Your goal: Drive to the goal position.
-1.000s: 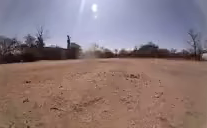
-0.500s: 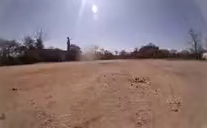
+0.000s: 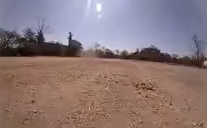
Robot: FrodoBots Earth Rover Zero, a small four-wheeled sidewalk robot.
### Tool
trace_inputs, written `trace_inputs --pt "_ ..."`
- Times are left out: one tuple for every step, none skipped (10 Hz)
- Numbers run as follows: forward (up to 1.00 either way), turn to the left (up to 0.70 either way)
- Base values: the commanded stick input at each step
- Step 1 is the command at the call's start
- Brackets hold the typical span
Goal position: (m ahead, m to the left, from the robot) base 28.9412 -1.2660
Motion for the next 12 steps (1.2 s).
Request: trace_inputs --pt "1.0 0.0" --pt "1.0 0.0" --pt "1.0 0.0" --pt "1.0 0.0" --pt "1.0 0.0" --pt "1.0 0.0" --pt "1.0 0.0" --pt "1.0 0.0" --pt "1.0 0.0" --pt "1.0 0.0" --pt "1.0 0.0" --pt "1.0 0.0"
